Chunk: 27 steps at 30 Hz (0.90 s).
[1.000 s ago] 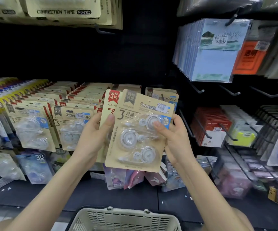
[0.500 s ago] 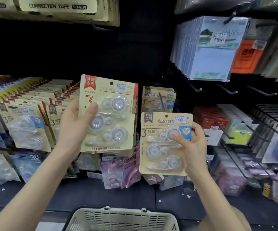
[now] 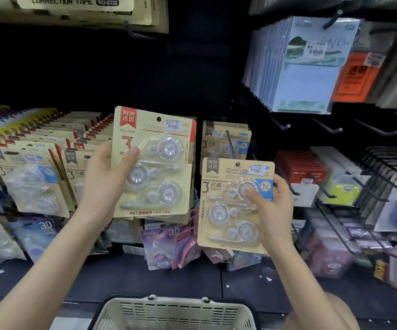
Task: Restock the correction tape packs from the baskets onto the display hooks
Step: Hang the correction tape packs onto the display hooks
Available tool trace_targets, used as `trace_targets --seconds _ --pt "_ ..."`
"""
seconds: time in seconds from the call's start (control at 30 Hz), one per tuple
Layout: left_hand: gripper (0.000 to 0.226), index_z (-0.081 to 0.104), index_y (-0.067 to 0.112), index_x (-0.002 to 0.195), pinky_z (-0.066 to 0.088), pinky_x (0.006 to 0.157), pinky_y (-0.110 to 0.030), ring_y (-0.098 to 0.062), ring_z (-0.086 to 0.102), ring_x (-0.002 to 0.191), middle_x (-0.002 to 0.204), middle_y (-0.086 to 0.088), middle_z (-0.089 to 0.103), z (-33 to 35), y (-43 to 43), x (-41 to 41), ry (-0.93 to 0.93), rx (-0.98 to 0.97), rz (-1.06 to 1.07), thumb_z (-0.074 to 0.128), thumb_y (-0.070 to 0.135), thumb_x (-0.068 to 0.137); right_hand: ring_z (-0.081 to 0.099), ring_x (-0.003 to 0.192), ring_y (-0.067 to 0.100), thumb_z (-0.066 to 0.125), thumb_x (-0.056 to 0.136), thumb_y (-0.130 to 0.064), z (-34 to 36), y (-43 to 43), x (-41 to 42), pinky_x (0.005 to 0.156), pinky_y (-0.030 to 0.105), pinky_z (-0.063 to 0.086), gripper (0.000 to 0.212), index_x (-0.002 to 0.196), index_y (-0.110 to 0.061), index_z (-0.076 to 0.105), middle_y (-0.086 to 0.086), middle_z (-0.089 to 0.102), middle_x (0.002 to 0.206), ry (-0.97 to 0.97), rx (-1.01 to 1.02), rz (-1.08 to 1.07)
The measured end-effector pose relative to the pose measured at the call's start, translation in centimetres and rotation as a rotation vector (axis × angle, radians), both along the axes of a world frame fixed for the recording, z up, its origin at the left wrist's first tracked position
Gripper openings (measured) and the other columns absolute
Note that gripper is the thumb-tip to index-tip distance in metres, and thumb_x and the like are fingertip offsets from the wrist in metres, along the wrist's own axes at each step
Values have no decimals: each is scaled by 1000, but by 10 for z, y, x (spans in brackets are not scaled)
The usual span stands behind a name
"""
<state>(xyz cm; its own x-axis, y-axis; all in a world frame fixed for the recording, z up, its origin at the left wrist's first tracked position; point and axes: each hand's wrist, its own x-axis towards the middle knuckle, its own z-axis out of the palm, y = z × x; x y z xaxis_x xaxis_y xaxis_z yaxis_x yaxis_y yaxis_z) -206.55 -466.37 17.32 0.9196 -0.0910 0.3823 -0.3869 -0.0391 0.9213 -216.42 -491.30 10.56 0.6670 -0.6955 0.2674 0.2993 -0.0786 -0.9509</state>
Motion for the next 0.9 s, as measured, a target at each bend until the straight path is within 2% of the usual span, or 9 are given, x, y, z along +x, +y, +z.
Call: trace_targets --seconds 0.1,0.23,0.33,0.47,0.57,0.63,0.73,0.83,0.9 --pt "24 62 24 120 50 99 -38 -11 64 112 118 7 69 -2 -1 2 -7 -4 3 60 29 96 68 101 13 69 88 -4 -4 -2 8 94 38 53 34 112 -27 59 -3 71 108 24 17 20" --pt "20 62 26 116 49 89 -23 -5 64 107 113 12 69 1 -2 2 -12 -6 6 59 28 96 66 109 17 65 94 -15 -11 -12 26 99 42 51 29 122 -19 60 0 70 116 30 61 36" --pt "17 62 30 111 49 86 -21 -2 65 104 111 13 70 1 -2 3 -9 -4 5 61 30 95 65 111 18 64 94 -13 -13 -17 46 97 37 51 29 123 -16 60 2 68 119 -9 100 11" --pt "23 62 24 117 50 91 -28 -7 66 107 114 9 71 3 -1 6 -8 12 4 61 30 94 65 105 13 62 95 -12 -11 -21 83 88 24 52 28 123 -14 58 1 67 118 -56 190 -13" --pt "26 62 25 118 50 95 -34 -10 65 110 116 8 71 6 1 10 -8 17 12 62 32 93 65 104 14 60 97 -12 -11 -34 117 96 34 52 22 118 -16 62 0 68 114 -41 227 -11" --pt "29 61 23 120 49 95 -32 -8 65 110 117 9 70 8 2 12 -11 19 11 62 33 92 65 104 17 58 98 -12 -11 -47 137 98 39 51 20 117 -15 64 3 69 115 -23 244 -14" --pt "27 62 24 117 49 92 -28 -6 66 107 114 11 71 10 -1 15 -20 33 10 62 33 92 65 111 21 58 98 -11 -11 -62 161 100 38 52 28 126 -9 62 7 68 121 -5 258 -35" --pt "20 62 28 113 51 96 -36 -10 67 107 114 9 71 9 -4 20 -16 43 3 61 30 93 65 113 21 58 98 -12 -11 -71 175 98 33 52 30 127 -9 62 6 68 120 -1 227 -36" --pt "26 63 26 115 50 98 -42 -14 66 110 116 7 71 9 -6 22 -11 53 -5 62 34 91 64 113 20 58 99 -14 -14 -73 181 100 35 51 30 128 -10 61 5 68 120 24 211 -36"
